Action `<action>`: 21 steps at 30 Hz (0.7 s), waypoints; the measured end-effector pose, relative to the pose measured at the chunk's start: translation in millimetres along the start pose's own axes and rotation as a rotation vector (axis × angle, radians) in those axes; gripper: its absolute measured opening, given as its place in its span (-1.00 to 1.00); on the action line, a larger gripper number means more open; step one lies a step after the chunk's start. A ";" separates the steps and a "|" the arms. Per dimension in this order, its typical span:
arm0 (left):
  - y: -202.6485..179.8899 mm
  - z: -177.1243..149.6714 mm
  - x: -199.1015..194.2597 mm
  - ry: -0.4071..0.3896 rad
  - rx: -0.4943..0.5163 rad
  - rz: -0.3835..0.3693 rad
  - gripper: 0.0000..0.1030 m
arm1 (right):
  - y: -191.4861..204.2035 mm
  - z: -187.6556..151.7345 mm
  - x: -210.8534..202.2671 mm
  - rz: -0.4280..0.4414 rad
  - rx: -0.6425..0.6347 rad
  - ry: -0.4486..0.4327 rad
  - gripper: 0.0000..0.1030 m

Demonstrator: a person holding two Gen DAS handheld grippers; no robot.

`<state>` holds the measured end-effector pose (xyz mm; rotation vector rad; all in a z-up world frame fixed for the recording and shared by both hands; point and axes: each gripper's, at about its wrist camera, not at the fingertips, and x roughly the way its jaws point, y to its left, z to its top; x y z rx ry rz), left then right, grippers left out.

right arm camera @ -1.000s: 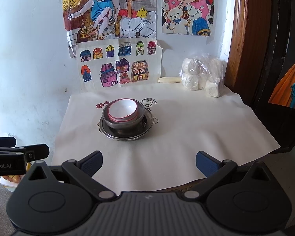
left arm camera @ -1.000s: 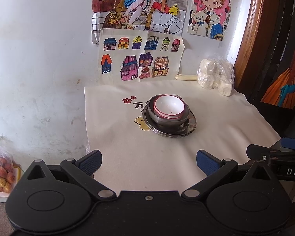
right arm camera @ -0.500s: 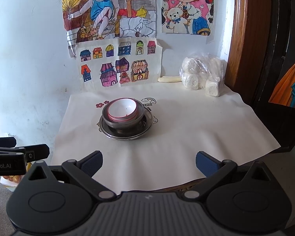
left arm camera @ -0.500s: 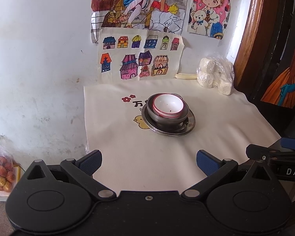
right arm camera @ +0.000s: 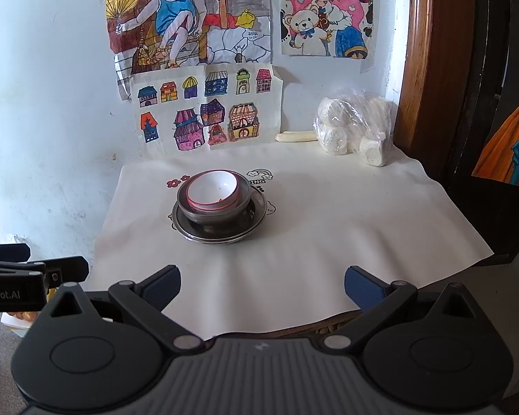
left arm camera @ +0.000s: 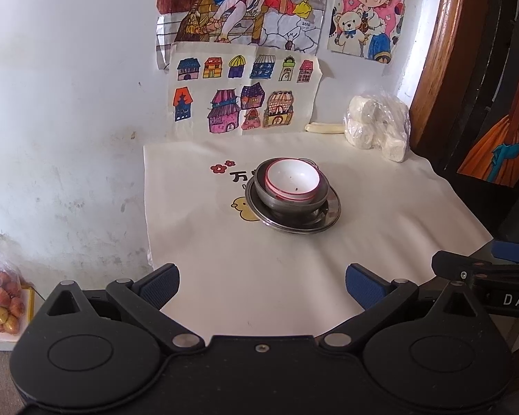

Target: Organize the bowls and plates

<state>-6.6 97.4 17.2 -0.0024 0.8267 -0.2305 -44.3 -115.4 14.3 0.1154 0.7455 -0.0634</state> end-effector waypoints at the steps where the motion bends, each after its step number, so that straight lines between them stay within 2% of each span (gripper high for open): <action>1: 1.0 0.6 0.7 0.001 -0.002 0.001 0.98 | 0.2 -0.2 -0.2 -0.001 0.000 0.000 1.00; 21: 0.9 7.8 18.2 0.028 -0.020 0.004 0.98 | -5.8 2.2 15.4 0.000 0.019 0.018 1.00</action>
